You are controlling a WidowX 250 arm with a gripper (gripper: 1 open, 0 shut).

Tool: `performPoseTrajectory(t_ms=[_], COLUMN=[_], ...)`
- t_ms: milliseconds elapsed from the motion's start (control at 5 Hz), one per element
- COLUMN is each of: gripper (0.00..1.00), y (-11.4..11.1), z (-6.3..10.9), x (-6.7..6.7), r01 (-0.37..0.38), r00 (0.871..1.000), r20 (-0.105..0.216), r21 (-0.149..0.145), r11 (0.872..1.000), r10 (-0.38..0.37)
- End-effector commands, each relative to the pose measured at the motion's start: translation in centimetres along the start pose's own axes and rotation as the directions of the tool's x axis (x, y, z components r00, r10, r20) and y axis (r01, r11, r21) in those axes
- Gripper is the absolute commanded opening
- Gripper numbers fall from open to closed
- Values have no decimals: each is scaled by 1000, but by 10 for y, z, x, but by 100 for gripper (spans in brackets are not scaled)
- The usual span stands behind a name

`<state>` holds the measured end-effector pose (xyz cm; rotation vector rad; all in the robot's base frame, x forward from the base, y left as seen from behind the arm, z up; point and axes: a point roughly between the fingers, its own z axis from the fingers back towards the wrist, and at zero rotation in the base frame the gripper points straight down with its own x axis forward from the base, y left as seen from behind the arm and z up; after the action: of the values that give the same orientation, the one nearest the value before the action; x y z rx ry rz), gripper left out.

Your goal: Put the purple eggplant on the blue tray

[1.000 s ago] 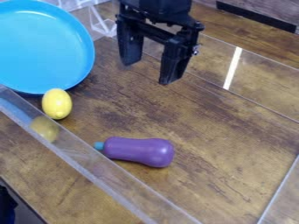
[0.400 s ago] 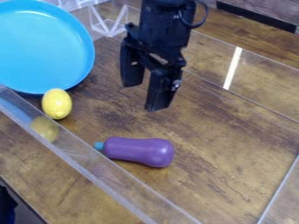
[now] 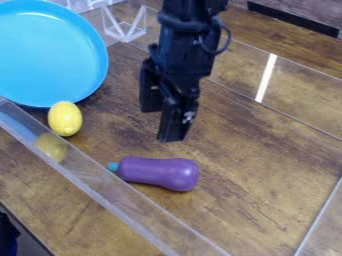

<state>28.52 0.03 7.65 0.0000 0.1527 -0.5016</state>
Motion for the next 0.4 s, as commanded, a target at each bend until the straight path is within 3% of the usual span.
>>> performPoseTrajectory(t_ms=[0,200], gripper=[100,100], y=[-2,-1], z=[-6,-22], x=[5,6], r01=[103,150], r00=[995,989], r20=[16,9], r21=[27,33], r11=[994,988], r10=[-103,-151])
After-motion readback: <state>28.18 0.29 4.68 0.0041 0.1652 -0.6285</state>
